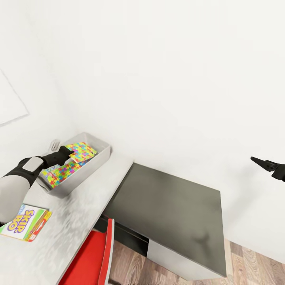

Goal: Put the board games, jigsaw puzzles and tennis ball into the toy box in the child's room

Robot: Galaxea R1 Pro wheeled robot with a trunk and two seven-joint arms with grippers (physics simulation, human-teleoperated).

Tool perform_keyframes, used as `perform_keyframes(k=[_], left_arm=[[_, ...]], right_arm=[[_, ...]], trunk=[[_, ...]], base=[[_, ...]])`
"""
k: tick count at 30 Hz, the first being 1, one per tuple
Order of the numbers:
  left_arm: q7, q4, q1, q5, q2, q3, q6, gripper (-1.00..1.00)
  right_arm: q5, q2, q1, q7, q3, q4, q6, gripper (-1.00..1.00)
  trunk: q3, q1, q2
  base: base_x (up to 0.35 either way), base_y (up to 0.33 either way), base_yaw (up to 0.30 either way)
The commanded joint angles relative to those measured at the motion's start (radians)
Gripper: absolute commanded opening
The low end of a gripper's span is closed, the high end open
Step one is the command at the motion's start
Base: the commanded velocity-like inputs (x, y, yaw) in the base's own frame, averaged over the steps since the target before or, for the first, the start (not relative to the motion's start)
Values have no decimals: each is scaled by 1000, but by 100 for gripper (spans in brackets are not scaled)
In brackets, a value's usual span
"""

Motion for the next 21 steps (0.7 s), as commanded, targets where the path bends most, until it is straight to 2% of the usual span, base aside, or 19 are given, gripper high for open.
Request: perform_keyframes(k=[1, 8, 21], left_arm=[[0, 0, -1, 2, 0, 6, 3, -100], [14, -1, -6, -1, -2, 5, -45, -100], [18, 0, -23, -3, 0, 4, -55, -100]], right_arm=[[-2, 0, -1, 2, -2, 0, 7, 100], [-2, 0, -1, 2, -4, 0, 6, 100], [-2, 0, -1, 4, -4, 0, 5, 100]], trunk=[[-3, 1, -2], [-14, 1, -2], [-34, 1, -2]], base=[[0, 0, 0], [0, 0, 0], [0, 0, 0]])
